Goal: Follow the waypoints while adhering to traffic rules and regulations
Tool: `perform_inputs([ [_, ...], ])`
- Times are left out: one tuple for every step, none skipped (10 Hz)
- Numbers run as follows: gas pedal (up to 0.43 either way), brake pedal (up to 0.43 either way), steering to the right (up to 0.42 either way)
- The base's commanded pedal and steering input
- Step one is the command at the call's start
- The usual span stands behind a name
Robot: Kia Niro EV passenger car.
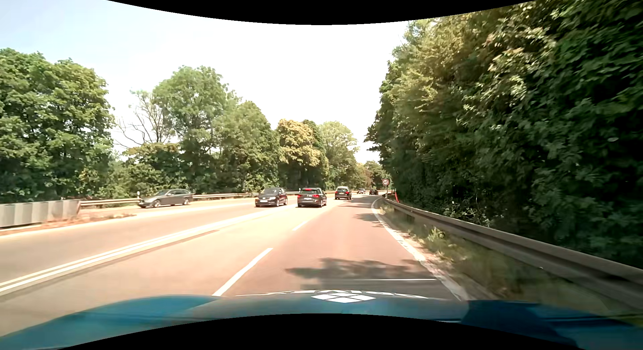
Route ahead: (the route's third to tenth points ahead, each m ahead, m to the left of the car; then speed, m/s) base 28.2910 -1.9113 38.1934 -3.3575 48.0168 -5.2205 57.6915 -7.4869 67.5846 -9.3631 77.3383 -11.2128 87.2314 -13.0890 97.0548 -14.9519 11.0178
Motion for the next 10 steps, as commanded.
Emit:
perform_inputs([
  [0.000,0.000,0.021],
  [0.000,0.000,0.020],
  [0.000,0.000,0.017],
  [0.000,0.000,0.013],
  [0.000,0.000,0.013],
  [0.000,0.000,0.012],
  [0.000,0.000,0.012],
  [0.000,0.000,0.012],
  [0.000,0.000,0.012],
  [0.000,0.000,0.012],
])
